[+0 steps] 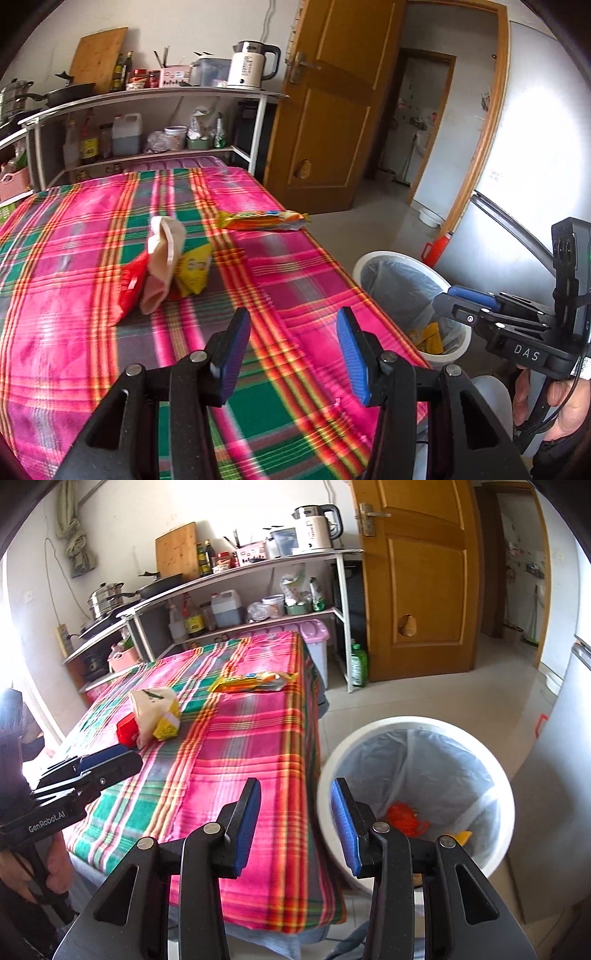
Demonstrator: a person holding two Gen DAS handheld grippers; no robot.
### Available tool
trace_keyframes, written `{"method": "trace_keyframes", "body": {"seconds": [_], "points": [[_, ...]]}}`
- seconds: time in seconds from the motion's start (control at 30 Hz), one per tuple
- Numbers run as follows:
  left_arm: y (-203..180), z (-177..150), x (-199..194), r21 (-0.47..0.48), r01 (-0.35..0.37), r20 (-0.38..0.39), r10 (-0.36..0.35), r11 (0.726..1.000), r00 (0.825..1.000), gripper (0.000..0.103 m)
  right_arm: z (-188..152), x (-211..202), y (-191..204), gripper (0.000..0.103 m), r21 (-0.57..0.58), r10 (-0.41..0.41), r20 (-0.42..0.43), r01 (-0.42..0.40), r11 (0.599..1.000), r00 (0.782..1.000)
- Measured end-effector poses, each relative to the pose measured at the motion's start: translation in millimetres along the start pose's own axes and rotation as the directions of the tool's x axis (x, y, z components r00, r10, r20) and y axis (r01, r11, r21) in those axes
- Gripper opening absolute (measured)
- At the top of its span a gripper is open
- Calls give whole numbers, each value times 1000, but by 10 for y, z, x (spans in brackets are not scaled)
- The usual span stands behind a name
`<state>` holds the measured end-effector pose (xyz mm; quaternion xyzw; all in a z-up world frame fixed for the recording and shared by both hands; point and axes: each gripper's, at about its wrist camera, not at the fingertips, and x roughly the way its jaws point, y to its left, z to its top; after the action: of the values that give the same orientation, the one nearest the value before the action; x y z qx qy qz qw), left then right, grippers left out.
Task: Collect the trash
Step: 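Move both tools back over the table toward the remaining trash, then grasp the red snack packet with the left tool while the right tool grasps the yellow snack stick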
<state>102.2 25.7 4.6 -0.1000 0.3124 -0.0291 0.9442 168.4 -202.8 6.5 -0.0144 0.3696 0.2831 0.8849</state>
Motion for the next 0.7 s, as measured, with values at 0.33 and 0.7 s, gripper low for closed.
{"method": "trace_keyframes", "body": {"seconds": [0.33, 0.7], "points": [[452, -7, -92, -56, -119, 17, 120, 991, 993, 50, 116, 170, 211, 52, -47, 37, -10, -37, 998, 999], [904, 27, 83, -90, -229, -36, 227, 969, 973, 56, 235, 385, 344, 52, -74, 52, -29, -54, 996, 998]]}}
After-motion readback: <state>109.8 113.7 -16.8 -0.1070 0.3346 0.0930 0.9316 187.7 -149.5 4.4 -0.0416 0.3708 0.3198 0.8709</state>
